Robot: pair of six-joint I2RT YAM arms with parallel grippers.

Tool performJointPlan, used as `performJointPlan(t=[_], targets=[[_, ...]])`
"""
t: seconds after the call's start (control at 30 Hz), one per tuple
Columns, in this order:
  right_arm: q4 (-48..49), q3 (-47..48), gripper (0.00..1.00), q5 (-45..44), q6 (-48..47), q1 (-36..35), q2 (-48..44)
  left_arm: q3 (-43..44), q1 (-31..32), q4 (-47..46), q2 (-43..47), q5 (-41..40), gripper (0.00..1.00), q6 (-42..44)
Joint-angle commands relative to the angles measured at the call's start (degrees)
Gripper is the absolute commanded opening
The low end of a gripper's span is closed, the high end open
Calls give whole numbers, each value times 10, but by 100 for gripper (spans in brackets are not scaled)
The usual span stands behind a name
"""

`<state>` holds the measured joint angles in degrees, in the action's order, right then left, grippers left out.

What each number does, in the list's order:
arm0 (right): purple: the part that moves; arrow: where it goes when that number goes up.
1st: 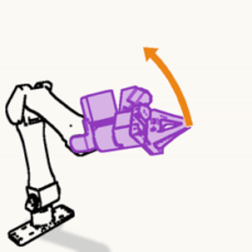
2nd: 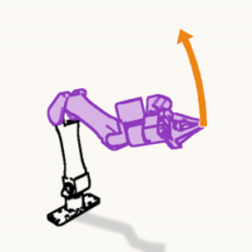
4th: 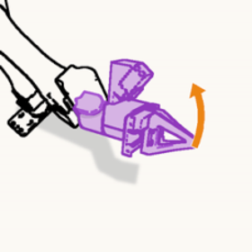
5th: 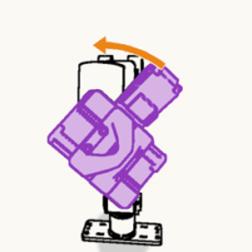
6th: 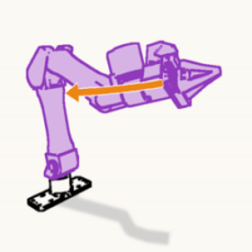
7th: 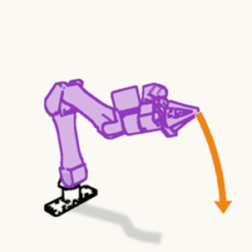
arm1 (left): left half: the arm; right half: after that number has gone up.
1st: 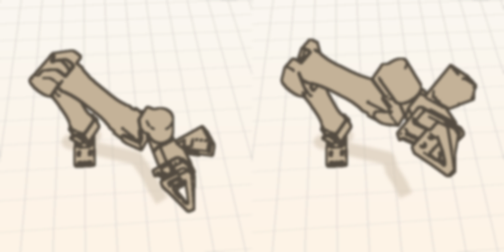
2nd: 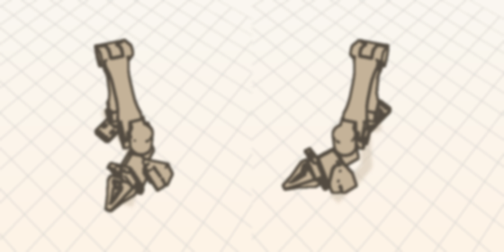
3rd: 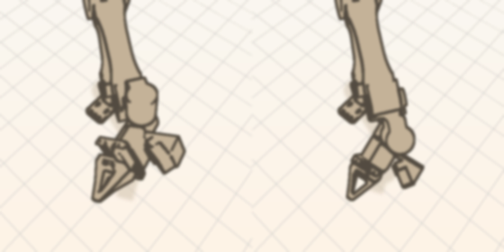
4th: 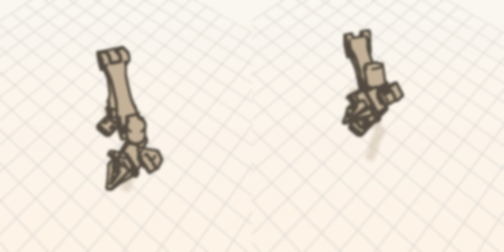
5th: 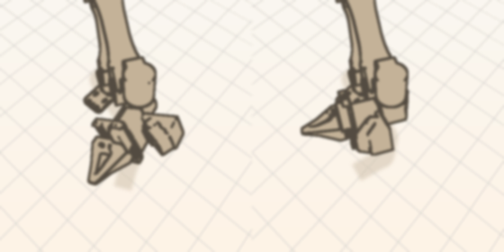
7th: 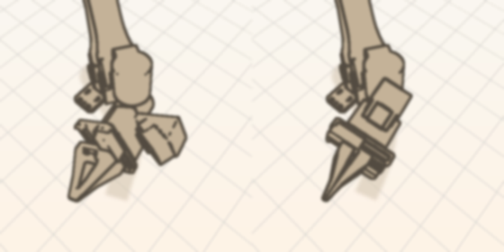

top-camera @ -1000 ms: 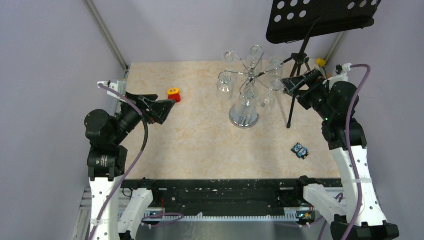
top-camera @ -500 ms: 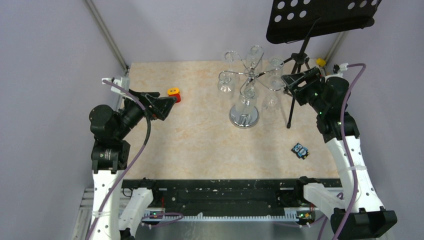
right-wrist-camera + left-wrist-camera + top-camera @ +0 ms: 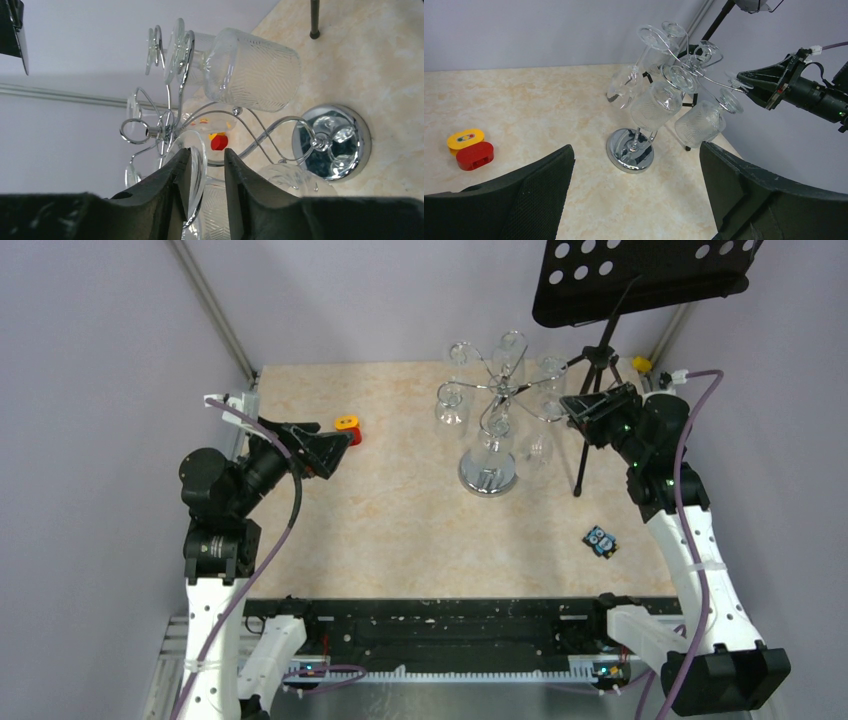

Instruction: Take the wine glass off the wine glass rack

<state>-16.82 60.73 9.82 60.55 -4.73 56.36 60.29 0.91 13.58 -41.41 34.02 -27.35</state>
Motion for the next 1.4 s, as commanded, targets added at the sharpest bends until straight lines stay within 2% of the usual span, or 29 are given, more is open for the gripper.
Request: performJointPlan(t=[0.0, 0.2, 0.23, 0.7, 1.1, 1.37], targets=[[37, -5, 27, 29, 24, 4, -6, -4, 2, -21, 0, 0, 99, -5], [65, -22, 1, 40, 70, 3, -29, -2, 2, -17, 4, -3, 99, -5], [69, -24, 0, 39, 77, 4, -33, -1, 1, -17, 6, -2, 99, -5], [75, -37, 0, 11, 138, 4, -78, 2, 2, -15, 7, -5, 99, -7], [123, -48, 0, 86, 163, 4, -63, 2, 2, -15, 7, -6, 99, -9], [162, -44, 0, 100, 166, 3, -32, 2, 2, -11, 8, -8, 99, -7]])
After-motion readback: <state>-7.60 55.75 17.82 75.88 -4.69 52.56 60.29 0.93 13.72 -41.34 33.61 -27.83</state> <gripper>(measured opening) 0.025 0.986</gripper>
